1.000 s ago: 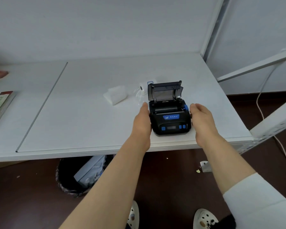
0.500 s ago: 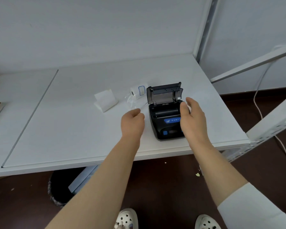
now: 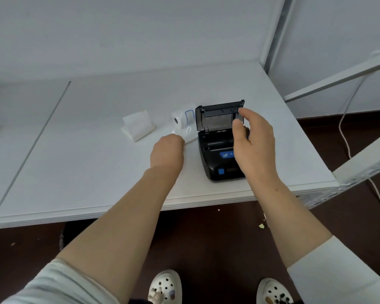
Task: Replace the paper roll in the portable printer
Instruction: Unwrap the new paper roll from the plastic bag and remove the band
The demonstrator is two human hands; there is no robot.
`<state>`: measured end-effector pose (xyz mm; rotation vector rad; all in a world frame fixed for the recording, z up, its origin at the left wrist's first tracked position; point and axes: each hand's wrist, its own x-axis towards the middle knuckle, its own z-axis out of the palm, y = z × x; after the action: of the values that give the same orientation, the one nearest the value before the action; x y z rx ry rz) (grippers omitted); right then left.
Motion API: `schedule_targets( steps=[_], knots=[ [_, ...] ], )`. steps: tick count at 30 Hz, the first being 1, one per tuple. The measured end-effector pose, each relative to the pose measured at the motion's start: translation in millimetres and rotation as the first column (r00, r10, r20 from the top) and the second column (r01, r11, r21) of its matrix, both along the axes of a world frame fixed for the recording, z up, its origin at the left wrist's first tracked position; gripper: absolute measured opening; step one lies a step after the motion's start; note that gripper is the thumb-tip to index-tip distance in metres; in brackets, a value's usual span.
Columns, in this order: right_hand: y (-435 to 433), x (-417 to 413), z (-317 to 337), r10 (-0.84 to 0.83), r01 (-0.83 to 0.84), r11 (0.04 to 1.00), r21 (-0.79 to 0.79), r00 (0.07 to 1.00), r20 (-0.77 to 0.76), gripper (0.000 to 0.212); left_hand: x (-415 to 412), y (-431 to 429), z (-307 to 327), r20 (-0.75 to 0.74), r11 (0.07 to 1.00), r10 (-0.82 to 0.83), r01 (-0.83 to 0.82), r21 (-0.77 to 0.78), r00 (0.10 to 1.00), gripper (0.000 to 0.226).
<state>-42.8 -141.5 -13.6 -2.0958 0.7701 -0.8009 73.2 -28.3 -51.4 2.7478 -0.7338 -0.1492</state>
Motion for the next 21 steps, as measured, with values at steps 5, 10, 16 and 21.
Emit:
schedule_targets(
  steps=[5,10,16,21],
  knots=[
    [26,-9,9,0.152,-0.152,0.988,-0.011,0.988,0.035,0.032,-18,21,5,0.017,0.999,-0.022,0.023,-0.039,1.0,0.026],
    [51,-11,7,0.351,-0.356,0.934,-0.032,0.93,-0.109,0.028,-48,43,10,-0.021,0.998,-0.009,0.007,-0.068,1.0,0.025],
    [62,-10,10,0.356,-0.373,0.928,0.008,0.877,-0.322,0.03,-68,57,20,-0.268,0.93,0.205,-0.273,-0.246,0.941,0.031],
    [62,-1,6,0.341,-0.336,0.939,0.076,0.872,-0.351,0.032,-43,44,25,-0.157,0.782,0.289,-0.327,-0.53,0.944,0.023]
  ],
)
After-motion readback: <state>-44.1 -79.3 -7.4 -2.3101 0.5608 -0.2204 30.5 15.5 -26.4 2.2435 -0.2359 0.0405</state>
